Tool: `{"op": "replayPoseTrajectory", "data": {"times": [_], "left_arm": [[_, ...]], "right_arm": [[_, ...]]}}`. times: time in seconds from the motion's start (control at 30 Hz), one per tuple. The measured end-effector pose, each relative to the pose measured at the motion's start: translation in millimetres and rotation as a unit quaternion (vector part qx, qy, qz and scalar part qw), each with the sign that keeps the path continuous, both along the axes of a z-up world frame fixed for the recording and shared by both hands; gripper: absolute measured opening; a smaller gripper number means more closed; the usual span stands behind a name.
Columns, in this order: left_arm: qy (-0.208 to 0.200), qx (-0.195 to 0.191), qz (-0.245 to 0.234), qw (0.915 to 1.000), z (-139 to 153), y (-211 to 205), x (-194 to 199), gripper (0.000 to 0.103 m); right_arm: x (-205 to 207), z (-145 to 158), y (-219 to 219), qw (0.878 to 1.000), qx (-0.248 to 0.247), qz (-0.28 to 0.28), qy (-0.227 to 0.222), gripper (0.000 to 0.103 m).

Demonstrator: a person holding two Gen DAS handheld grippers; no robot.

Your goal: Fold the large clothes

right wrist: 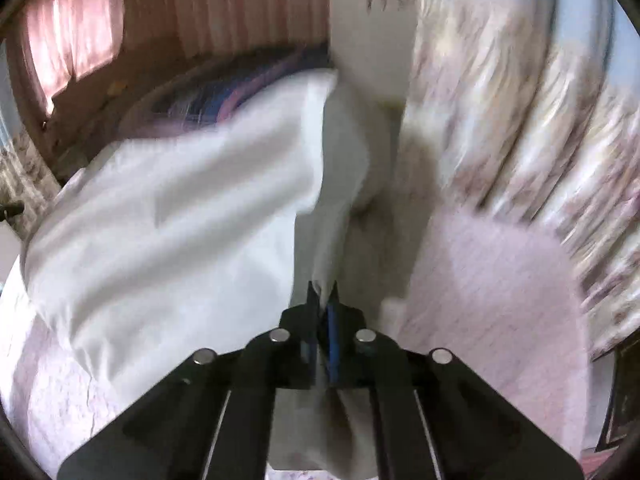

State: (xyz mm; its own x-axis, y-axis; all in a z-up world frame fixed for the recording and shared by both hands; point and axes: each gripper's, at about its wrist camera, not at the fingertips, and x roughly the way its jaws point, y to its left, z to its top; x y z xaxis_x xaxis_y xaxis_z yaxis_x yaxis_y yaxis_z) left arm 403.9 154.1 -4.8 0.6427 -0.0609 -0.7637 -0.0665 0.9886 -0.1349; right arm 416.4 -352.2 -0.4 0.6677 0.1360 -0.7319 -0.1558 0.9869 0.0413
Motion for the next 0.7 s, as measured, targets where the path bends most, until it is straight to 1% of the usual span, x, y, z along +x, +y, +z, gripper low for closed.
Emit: {"op": "replayPoseTrajectory", "data": {"times": [0.03, 0.07, 0.1, 0.13, 0.17, 0.2, 0.27, 0.3, 0.33, 0.37, 0.4, 0.43, 0.47, 0.5, 0.53, 0.57, 0.6, 0.63, 0.67, 0.7], "left_arm": [[0.001, 0.001, 0.005, 1.0000, -0.7, -1.1, -4.2, 0.098], [0.002, -0.002, 0.005, 1.0000, -1.8, -2.3, -6.4, 0.098], [0.006, -0.008, 0.002, 1.0000, -4.4, -5.0, -8.7, 0.098], [0.010, -0.013, -0.002, 0.9999, -7.9, -9.6, -10.5, 0.098], [0.013, -0.013, -0.007, 0.9998, -11.8, -14.5, -12.3, 0.098], [0.014, -0.013, -0.010, 0.9998, -14.6, -18.3, -12.4, 0.099], [0.024, -0.005, -0.024, 0.9994, -23.1, -31.9, -11.9, 0.099], [0.034, 0.004, -0.032, 0.9989, -28.9, -40.1, -10.4, 0.099], [0.039, 0.011, -0.034, 0.9986, -32.7, -45.5, -10.2, 0.099], [0.043, 0.025, -0.036, 0.9981, -37.2, -53.0, -8.5, 0.099], [0.044, 0.031, -0.036, 0.9979, -38.8, -56.3, -7.9, 0.099], [0.042, 0.031, -0.036, 0.9980, -39.9, -58.0, -7.5, 0.099], [0.040, 0.019, -0.035, 0.9984, -40.8, -57.1, -6.9, 0.100], [0.041, 0.002, -0.036, 0.9985, -42.2, -55.3, -6.1, 0.100], [0.051, -0.040, -0.042, 0.9970, -48.3, -50.6, -2.5, 0.100], [0.064, -0.070, -0.047, 0.9944, -54.4, -47.0, 0.5, 0.100], [0.079, -0.099, -0.052, 0.9906, -62.9, -43.5, 5.0, 0.100], [0.098, -0.129, -0.056, 0.9851, -74.6, -40.9, 10.5, 0.096], [0.108, -0.143, -0.058, 0.9821, -82.6, -40.4, 13.0, 0.091], [0.116, -0.151, -0.056, 0.9802, -89.9, -40.3, 14.9, 0.091]], "right_arm": [[-6.9, 10.7, -11.1, 0.999, 0.028, -0.027, -0.020, 0.003], [-12.7, 13.4, -21.8, 0.997, 0.046, -0.053, -0.025, 0.003], [-16.2, 10.6, -26.3, 0.996, 0.044, -0.071, -0.023, 0.003], [-22.9, -1.7, -27.1, 0.995, 0.006, -0.100, -0.019, 0.003], [-27.5, -12.2, -26.8, 0.993, -0.028, -0.116, -0.016, 0.003], [-33.6, -32.0, -28.7, 0.991, -0.045, -0.129, 0.001, 0.003], [-40.6, -53.5, -34.8, 0.991, -0.012, -0.131, 0.027, 0.005], [-45.7, -55.0, -34.7, 0.991, -0.006, -0.131, 0.026, 0.008], [-50.5, -53.2, -37.7, 0.991, 0.002, -0.130, 0.023, 0.020], [-54.0, -48.6, -43.0, 0.990, 0.011, -0.138, 0.021, 0.054], [-60.1, -39.7, -49.7, 0.988, 0.020, -0.154, 0.016, 0.073], [-67.2, -31.9, -58.9, 0.985, 0.044, -0.168, 0.000, 0.087], [-72.0, -27.3, -66.6, 0.983, 0.080, -0.163, -0.013, 0.087], [-74.6, -25.7, -72.1, 0.981, 0.116, -0.152, -0.015, 0.087], [-75.4, -27.3, -75.7, 0.978, 0.159, -0.134, -0.005, 0.087], [-73.6, -31.6, -76.0, 0.976, 0.183, -0.121, 0.009, 0.087], [-72.5, -33.0, -74.3, 0.974, 0.192, -0.115, 0.019, 0.087], [-69.4, -42.6, -69.6, 0.974, 0.195, -0.111, 0.036, 0.087], [-66.9, -50.9, -66.4, 0.974, 0.191, -0.109, 0.049, 0.087], [-67.0, -56.8, -62.4, 0.974, 0.190, -0.108, 0.053, 0.087]]}}
